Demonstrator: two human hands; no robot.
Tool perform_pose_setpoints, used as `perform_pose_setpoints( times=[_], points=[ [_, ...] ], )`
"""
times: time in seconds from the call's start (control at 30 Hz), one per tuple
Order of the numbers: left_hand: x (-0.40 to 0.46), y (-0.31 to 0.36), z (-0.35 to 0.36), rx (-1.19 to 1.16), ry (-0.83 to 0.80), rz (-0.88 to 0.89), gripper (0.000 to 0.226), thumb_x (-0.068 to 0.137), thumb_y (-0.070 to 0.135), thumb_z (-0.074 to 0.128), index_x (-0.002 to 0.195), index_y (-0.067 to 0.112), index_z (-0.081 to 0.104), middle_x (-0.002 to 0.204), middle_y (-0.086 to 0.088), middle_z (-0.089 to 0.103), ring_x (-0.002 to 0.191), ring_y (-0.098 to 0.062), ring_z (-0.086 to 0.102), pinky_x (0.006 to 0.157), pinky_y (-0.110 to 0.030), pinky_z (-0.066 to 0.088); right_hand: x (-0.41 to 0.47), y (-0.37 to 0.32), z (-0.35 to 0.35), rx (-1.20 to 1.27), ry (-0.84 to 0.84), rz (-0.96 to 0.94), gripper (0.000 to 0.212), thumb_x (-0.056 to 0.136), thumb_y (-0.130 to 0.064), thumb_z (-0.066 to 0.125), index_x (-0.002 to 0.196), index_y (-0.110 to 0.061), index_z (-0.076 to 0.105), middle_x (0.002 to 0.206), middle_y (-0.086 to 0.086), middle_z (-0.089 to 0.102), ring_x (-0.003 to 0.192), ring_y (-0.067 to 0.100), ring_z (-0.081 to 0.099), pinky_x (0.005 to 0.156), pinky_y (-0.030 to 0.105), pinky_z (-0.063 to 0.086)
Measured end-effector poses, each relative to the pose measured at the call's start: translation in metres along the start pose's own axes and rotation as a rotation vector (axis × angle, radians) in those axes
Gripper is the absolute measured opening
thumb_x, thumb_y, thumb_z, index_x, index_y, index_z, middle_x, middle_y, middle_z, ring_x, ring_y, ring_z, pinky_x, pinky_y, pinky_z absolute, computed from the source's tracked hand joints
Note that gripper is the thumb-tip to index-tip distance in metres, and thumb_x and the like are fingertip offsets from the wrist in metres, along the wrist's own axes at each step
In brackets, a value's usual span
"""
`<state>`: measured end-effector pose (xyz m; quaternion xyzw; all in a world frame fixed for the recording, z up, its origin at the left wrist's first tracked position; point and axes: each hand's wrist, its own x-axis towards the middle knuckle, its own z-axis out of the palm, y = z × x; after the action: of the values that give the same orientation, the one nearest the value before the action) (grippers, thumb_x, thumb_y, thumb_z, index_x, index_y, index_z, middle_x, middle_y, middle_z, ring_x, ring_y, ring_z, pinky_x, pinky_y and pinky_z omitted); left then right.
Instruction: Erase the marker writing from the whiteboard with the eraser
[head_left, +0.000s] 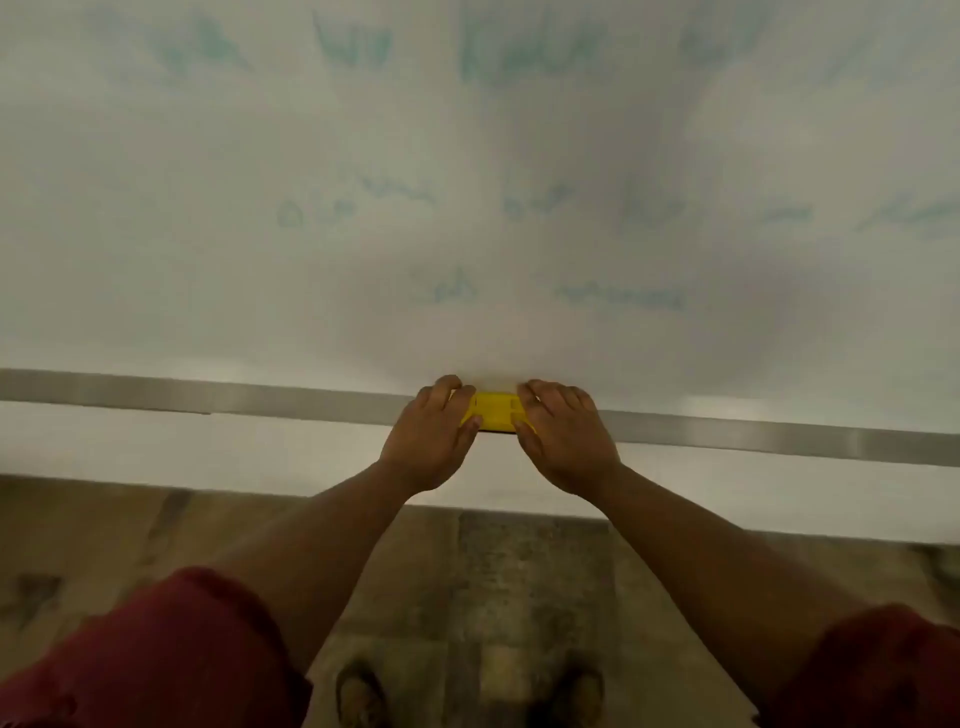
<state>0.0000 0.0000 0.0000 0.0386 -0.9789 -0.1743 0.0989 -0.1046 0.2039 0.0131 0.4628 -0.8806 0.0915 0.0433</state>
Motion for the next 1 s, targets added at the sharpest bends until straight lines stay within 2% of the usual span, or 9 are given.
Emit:
perform_pose_setpoints(
  times=[0.1, 0.27, 0.43, 0.53, 0.6, 0.7, 0.83, 0.9, 1.0],
  points=[
    [0.001, -0.011, 0.017, -0.167, -0.014, -0.186, 0.045, 0.104, 0.034, 0.053, 0.139, 0.006, 0.050, 0.139, -0.013, 0.046, 0.114, -0.036, 0.055, 0.089, -0.049, 0.054, 0.001, 0.007, 0.020, 0.109, -0.054, 0.123, 0.047, 0.106, -0.035, 0.045, 0.141, -0.005, 0.053, 0.138, 0.014, 0.058, 0.119, 0.034, 0.057, 0.100, 0.046, 0.045],
    [0.009, -0.023, 0.032, -0.331, -0.106, -0.411, 0.038, 0.101, 0.032, 0.061, 0.131, 0.009, 0.057, 0.123, -0.012, 0.063, 0.111, -0.030, 0.062, 0.093, -0.045, 0.053, -0.001, 0.013, 0.041, 0.329, -0.186, 0.340, 0.035, 0.106, -0.036, 0.046, 0.125, -0.010, 0.059, 0.121, 0.014, 0.063, 0.107, 0.032, 0.059, 0.089, 0.047, 0.052],
    [0.025, -0.033, 0.040, -0.455, -0.147, -0.596, 0.038, 0.094, 0.034, 0.068, 0.126, 0.017, 0.054, 0.110, -0.001, 0.066, 0.100, -0.024, 0.064, 0.087, -0.040, 0.054, 0.012, 0.011, 0.048, 0.484, -0.165, 0.500, 0.018, 0.099, -0.026, 0.058, 0.112, -0.013, 0.062, 0.097, 0.010, 0.069, 0.090, 0.029, 0.064, 0.078, 0.046, 0.056],
    [0.035, -0.035, 0.044, -0.567, -0.129, -0.679, 0.041, 0.090, 0.033, 0.075, 0.122, 0.017, 0.056, 0.112, -0.001, 0.064, 0.102, -0.024, 0.063, 0.089, -0.040, 0.055, 0.020, 0.009, 0.052, 0.550, -0.161, 0.589, 0.019, 0.091, -0.022, 0.064, 0.109, -0.016, 0.062, 0.091, 0.006, 0.069, 0.085, 0.028, 0.065, 0.073, 0.040, 0.057],
    [0.036, -0.036, 0.044, -0.629, -0.110, -0.732, 0.040, 0.086, 0.030, 0.081, 0.115, 0.021, 0.055, 0.110, -0.002, 0.064, 0.103, -0.025, 0.064, 0.090, -0.042, 0.056, 0.022, 0.008, 0.053, 0.605, -0.139, 0.611, 0.024, 0.087, -0.026, 0.071, 0.108, -0.020, 0.063, 0.090, 0.002, 0.070, 0.083, 0.025, 0.066, 0.072, 0.039, 0.057],
    [0.031, -0.038, 0.038, -0.640, -0.127, -0.697, 0.055, 0.074, 0.025, 0.091, 0.113, 0.025, 0.054, 0.107, 0.001, 0.064, 0.100, -0.023, 0.064, 0.088, -0.041, 0.057, 0.025, 0.007, 0.052, 0.653, -0.109, 0.570, 0.045, 0.079, -0.040, 0.083, 0.114, -0.022, 0.061, 0.101, 0.002, 0.068, 0.088, 0.021, 0.065, 0.076, 0.039, 0.056],
    [0.024, -0.037, 0.021, -0.570, -0.123, -0.614, 0.084, 0.064, 0.027, 0.098, 0.134, 0.018, 0.052, 0.108, 0.005, 0.058, 0.100, -0.021, 0.060, 0.080, -0.032, 0.048, 0.027, 0.002, 0.048, 0.554, -0.103, 0.485, 0.078, 0.076, -0.044, 0.087, 0.139, -0.016, 0.050, 0.120, 0.010, 0.056, 0.104, 0.027, 0.059, 0.086, 0.039, 0.051],
    [0.025, -0.037, 0.007, -0.530, -0.118, -0.551, 0.087, 0.060, 0.029, 0.100, 0.133, 0.016, 0.054, 0.112, 0.000, 0.056, 0.102, -0.023, 0.060, 0.080, -0.031, 0.048, 0.032, -0.003, 0.038, 0.521, -0.093, 0.424, 0.076, 0.076, -0.046, 0.086, 0.138, -0.016, 0.051, 0.119, 0.008, 0.054, 0.104, 0.028, 0.059, 0.085, 0.039, 0.051],
    [0.025, -0.035, -0.018, -0.409, -0.102, -0.449, 0.083, 0.058, 0.036, 0.100, 0.127, 0.020, 0.057, 0.114, -0.002, 0.048, 0.102, -0.025, 0.059, 0.083, -0.033, 0.051, 0.040, -0.008, 0.018, 0.466, -0.043, 0.318, 0.063, 0.075, -0.052, 0.085, 0.122, -0.019, 0.058, 0.109, 0.004, 0.056, 0.096, 0.026, 0.060, 0.077, 0.039, 0.054]
  ],
)
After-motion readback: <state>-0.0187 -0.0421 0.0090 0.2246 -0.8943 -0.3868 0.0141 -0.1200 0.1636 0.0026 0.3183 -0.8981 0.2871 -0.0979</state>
